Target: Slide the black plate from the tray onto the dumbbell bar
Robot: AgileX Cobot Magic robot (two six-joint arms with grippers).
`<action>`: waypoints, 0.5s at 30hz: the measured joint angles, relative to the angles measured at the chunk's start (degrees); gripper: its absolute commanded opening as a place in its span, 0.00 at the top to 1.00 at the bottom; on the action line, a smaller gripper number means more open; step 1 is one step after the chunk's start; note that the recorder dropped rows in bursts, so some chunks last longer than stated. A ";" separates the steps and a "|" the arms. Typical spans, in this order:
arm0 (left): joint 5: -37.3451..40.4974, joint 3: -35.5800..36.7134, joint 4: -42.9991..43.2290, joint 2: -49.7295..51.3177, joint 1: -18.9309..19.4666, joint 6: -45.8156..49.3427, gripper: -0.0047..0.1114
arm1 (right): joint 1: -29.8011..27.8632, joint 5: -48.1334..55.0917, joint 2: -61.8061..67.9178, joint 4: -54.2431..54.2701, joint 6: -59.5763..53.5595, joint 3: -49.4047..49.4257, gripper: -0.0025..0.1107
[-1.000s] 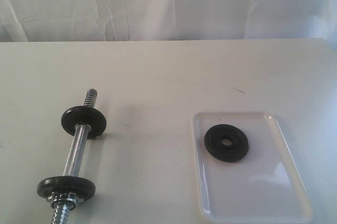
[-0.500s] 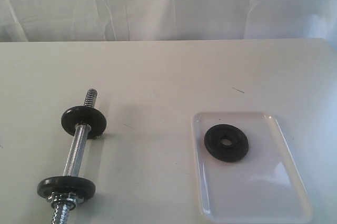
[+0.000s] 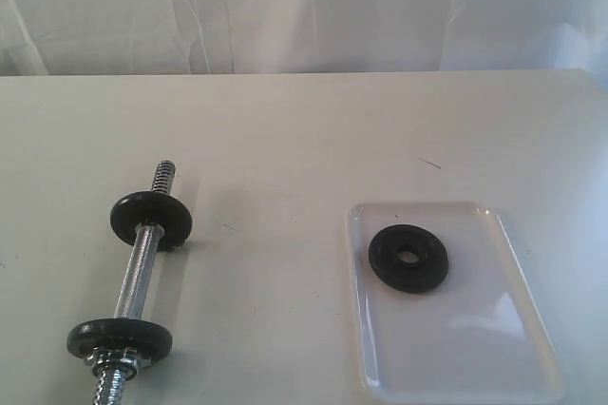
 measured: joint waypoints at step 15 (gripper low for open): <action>40.61 -18.52 14.23 28.22 0.00 -5.60 0.96 | 0.00 0.00 0.00 0.00 0.00 0.00 0.98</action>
